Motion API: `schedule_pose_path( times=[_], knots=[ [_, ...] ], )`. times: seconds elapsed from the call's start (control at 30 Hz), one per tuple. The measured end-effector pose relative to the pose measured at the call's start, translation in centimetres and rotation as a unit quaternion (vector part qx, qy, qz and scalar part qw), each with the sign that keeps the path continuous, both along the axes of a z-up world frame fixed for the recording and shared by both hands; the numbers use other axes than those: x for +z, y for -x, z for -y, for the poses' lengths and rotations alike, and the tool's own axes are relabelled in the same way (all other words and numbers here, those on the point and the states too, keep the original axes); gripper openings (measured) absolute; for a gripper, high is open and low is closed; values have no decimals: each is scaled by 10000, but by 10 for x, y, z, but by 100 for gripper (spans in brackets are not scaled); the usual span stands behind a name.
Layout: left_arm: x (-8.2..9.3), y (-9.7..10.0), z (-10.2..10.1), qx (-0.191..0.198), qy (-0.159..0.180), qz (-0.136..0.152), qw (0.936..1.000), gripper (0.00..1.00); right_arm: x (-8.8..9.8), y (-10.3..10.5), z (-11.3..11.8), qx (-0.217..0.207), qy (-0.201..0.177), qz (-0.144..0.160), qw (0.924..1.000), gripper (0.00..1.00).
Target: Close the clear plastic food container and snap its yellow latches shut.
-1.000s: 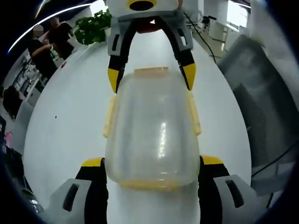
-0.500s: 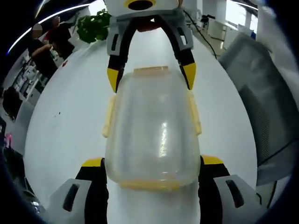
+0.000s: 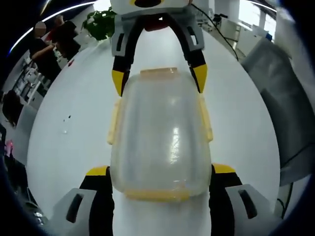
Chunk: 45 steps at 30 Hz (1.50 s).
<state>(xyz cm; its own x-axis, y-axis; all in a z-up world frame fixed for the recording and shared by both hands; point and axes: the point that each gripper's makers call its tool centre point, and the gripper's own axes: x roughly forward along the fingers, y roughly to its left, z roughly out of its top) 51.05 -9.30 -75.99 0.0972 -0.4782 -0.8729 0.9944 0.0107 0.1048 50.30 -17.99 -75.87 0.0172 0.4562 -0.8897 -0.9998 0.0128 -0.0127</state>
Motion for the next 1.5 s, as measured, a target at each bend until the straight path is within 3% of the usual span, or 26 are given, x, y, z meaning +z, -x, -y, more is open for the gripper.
schedule_pose_path(
  times=[0.43, 0.47, 0.5, 0.53, 0.57, 0.6, 0.67, 0.7, 0.77, 0.83, 0.9, 1.2, 1.5],
  knots=[
    [0, -4, -1, -9, 34, 10, 10000, 80, 1, -3, 0, 25, 3, -6, 10000, 79],
    [-1, -2, -1, -26, 24, 18, 10000, 82, -1, -3, 1, 129, 64, 99, 9998, 81],
    [-4, -3, -6, -79, -131, 113, 9998, 88, -4, 1, 2, 204, 99, 109, 9997, 95],
    [-5, -3, -5, 31, -94, 119, 9999, 100, -6, 2, 1, 58, 89, 89, 9999, 98],
    [-7, 7, -6, 109, -95, -190, 9997, 100, -3, -5, 3, -126, 137, 234, 9996, 99],
    [-5, 10, -4, 126, 12, -275, 9995, 100, -4, 3, 2, 63, 109, 92, 9999, 99],
    [-7, 0, -12, 99, -215, 125, 9996, 100, -3, 4, 4, 8, 163, 137, 9998, 99],
    [-6, -1, -11, 95, -189, 169, 9996, 100, -2, 4, 4, 11, 154, 136, 9998, 99],
    [-1, 4, -8, 244, 5, -8, 9997, 100, 0, 4, 4, -58, 120, 153, 9998, 99],
    [2, 3, -9, 233, 30, 116, 9997, 100, 6, 3, 0, -185, -32, 171, 9997, 99],
    [7, 5, -7, 334, 180, 85, 9992, 100, 10, 4, 0, -128, -55, 307, 9994, 99],
    [23, 18, -12, 604, 424, 135, 9972, 99, 23, 11, 6, -472, -278, 354, 9979, 99],
    [33, 35, -19, 901, 535, 216, 9943, 99, 33, 31, 20, -860, -417, 389, 9947, 99]
  ],
)
